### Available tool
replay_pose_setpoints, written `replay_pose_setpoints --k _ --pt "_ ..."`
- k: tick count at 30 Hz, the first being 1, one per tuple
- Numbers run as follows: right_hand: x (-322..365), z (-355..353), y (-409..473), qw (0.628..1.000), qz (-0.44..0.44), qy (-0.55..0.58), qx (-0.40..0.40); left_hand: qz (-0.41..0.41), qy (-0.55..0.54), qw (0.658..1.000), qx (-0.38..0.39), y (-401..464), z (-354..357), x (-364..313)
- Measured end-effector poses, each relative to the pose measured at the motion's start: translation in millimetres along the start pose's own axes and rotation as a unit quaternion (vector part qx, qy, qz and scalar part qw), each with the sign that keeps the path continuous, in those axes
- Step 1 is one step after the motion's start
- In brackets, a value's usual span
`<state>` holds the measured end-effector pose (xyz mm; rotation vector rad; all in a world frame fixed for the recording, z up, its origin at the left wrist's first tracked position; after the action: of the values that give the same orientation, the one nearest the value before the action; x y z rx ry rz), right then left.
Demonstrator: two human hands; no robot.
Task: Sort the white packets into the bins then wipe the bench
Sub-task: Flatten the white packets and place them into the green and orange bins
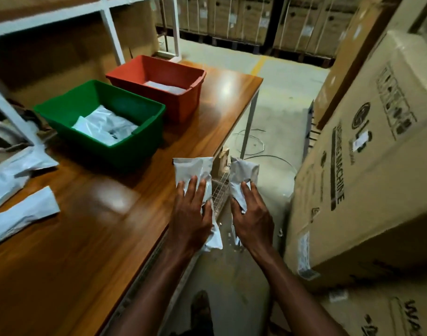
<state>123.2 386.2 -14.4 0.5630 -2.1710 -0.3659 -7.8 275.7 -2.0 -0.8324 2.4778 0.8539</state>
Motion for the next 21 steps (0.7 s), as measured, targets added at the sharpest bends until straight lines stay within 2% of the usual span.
replay_pose_setpoints --k 7,12,17,21 --pt "-5.1 43.4 106.3 1.000 -0.006 0.011 -0.005 0.005 0.000 1.000 -0.027 108.3 39.9 -2.8" --pt "-5.2 84.8 190.7 0.999 -0.034 0.020 0.003 0.002 -0.008 0.995 -0.097 180.8 67.5 -8.9" --pt "-0.2 126.7 273.8 0.994 -0.092 0.058 0.030 -0.012 0.019 0.986 -0.164 251.1 90.9 -10.6" --pt "13.8 142.8 335.7 0.980 -0.156 0.107 0.061 -0.059 0.062 0.972 -0.221 296.2 87.2 -19.3"
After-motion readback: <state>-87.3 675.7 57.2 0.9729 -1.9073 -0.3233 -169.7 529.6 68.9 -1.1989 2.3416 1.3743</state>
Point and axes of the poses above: each hand's wrist, its own y-axis towards the middle knuckle, its own z-axis out of the palm, x = y × z, the point moved 3 cm from there along y, towards the middle knuckle, and after that the axes turned 13 degrees about -x, right-handed, at the moved point
